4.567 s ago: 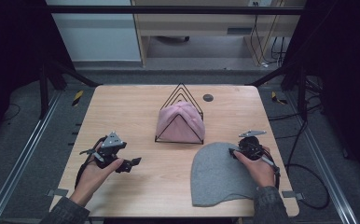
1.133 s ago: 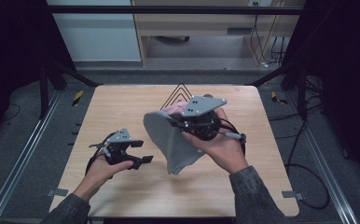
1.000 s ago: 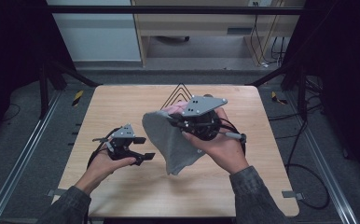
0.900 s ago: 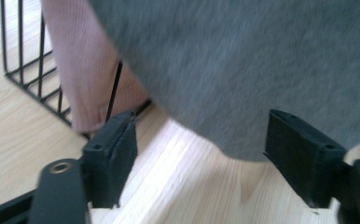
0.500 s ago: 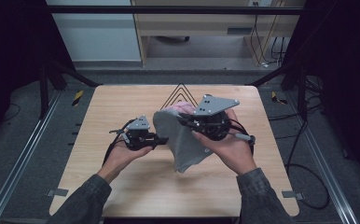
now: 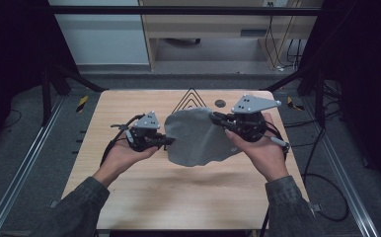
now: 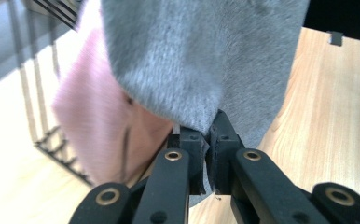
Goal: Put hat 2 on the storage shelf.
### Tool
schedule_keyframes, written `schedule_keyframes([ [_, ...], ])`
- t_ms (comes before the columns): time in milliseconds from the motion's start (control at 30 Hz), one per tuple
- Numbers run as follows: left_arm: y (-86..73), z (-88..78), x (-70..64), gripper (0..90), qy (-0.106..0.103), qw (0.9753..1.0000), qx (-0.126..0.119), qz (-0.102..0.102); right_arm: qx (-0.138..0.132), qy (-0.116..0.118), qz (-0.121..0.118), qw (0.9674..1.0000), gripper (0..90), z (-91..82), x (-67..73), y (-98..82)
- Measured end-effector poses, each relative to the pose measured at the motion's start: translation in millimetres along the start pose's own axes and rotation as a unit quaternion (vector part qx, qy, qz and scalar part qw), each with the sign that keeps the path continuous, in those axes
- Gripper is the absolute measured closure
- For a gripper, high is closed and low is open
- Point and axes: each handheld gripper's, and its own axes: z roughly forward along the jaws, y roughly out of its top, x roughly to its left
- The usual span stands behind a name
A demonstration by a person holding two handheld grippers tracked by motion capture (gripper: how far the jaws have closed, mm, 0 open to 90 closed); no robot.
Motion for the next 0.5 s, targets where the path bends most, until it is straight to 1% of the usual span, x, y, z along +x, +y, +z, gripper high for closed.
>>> schedule_keyframes([
  [100,14.1,-13.9,2.9,86.2,0.014,0.9998,0.007,0.009,-0.014,-0.006,0.013,0.9998,85.1,-2.3,-7.3,5.7],
  [233,31.1,-30.8,7.9,86.2,0.029,0.9995,0.003,0.013,-0.034,-0.012,0.021,0.9991,85.1,-5.5,-16.0,19.5],
  [267,31.1,-30.8,7.9,86.2,0.029,0.9995,0.003,0.013,-0.034,-0.012,0.021,0.9991,85.1,-5.5,-16.0,19.5],
  [300,39.3,-37.1,11.0,86.3,0.035,0.9993,0.003,0.013,-0.043,-0.016,0.024,0.9987,85.1,-5.9,-20.0,27.1],
  [367,47.5,-41.7,14.0,86.3,0.037,0.9993,0.001,0.009,-0.049,-0.02,0.029,0.9982,85.1,-5.6,-22.8,33.4],
  [433,56.6,-45.9,16.5,86.3,0.045,0.9989,0.002,0.014,-0.056,-0.027,0.032,0.9976,85.1,-5.4,-25.1,38.8],
  [500,65.3,-50.5,20.6,86.3,0.051,0.9986,-0.004,0.016,-0.063,-0.033,0.037,0.9968,85.2,-5.5,-29.1,43.9],
])
